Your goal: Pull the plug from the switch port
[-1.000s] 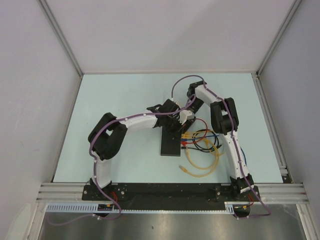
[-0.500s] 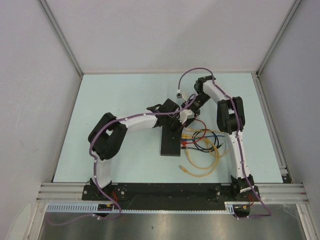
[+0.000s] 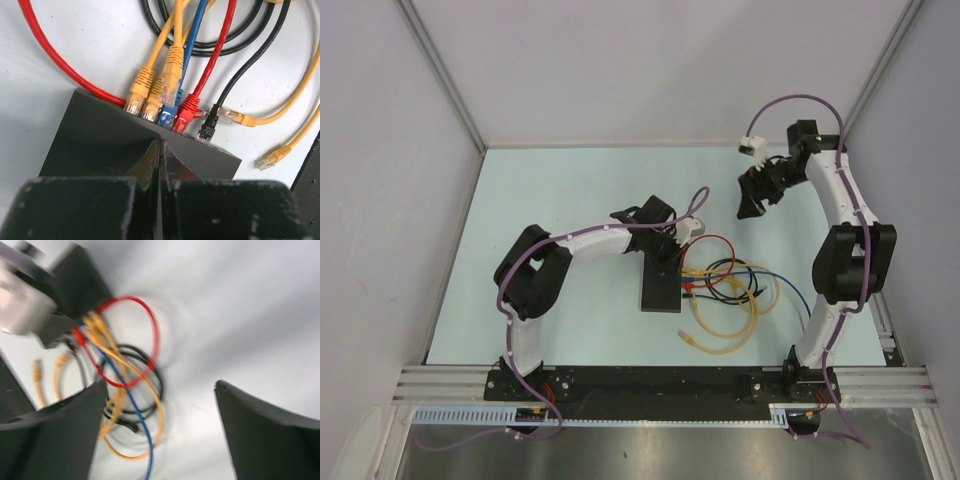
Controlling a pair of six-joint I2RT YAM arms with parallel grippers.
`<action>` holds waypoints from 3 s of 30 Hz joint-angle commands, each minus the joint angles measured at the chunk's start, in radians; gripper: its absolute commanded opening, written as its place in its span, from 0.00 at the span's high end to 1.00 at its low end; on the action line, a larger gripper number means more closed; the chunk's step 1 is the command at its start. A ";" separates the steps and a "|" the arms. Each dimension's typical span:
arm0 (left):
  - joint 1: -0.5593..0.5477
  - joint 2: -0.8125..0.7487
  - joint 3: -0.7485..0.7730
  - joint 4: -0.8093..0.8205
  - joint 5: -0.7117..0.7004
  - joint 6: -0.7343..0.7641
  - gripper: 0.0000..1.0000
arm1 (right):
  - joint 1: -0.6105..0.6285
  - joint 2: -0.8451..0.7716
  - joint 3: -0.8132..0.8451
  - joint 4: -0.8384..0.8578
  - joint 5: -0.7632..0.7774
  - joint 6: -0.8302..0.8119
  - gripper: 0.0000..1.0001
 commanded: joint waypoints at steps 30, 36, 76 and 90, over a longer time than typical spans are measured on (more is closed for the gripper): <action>-0.005 -0.019 -0.025 -0.047 -0.066 0.031 0.99 | -0.136 0.137 -0.363 0.000 0.201 0.068 0.57; -0.008 -0.015 -0.025 -0.046 -0.071 0.033 1.00 | -0.118 0.150 -0.367 0.012 0.232 0.060 0.67; -0.019 -0.029 -0.042 -0.063 -0.108 0.075 0.97 | -0.215 0.254 0.266 0.003 0.481 0.184 0.43; -0.028 -0.022 -0.043 -0.058 -0.086 0.065 0.96 | -0.152 -0.094 -0.492 0.162 0.470 -0.078 0.59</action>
